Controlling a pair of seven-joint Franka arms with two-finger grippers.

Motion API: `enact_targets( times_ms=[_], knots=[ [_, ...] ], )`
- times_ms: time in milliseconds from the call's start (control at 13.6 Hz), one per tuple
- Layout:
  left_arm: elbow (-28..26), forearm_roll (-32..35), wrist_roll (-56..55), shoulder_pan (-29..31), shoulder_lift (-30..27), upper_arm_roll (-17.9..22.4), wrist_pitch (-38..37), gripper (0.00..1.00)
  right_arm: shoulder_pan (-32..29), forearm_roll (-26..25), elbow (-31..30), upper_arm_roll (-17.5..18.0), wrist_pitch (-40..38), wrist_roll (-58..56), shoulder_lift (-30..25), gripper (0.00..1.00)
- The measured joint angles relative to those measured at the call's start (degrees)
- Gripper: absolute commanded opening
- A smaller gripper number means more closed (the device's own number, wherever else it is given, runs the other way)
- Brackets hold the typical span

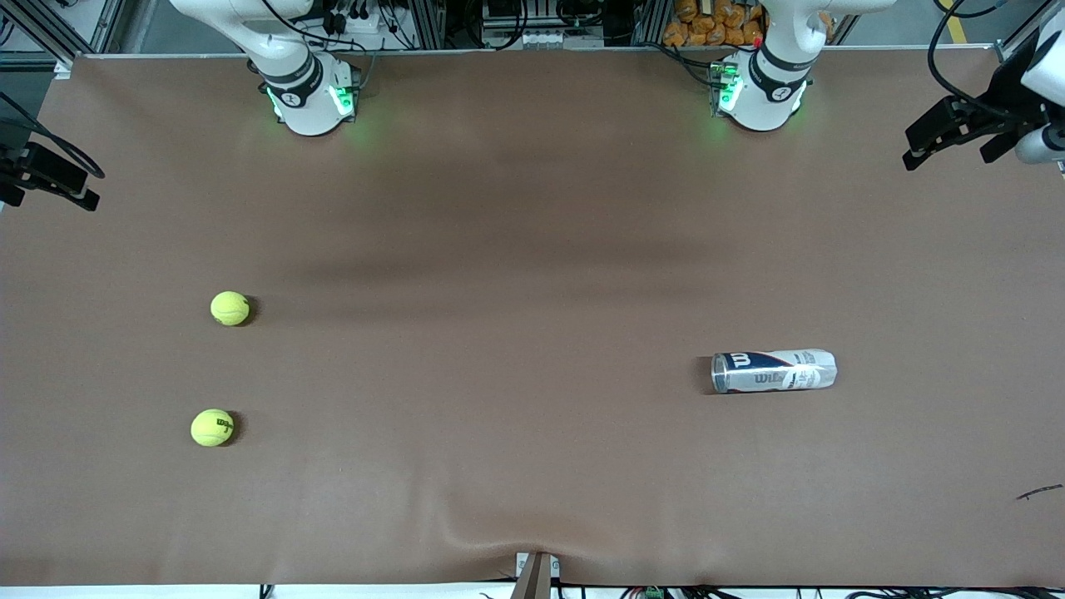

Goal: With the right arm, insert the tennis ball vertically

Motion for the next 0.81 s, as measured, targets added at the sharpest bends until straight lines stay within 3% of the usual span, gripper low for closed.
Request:
enact_targets(
  times_ms=[811],
  knots=[
    [2.09,0.09,0.42,0.28,1.60,0.04,-1.25,1.00,0.00,0.00,0.00,0.00,0.00,0.00,0.00,1.00]
  ],
)
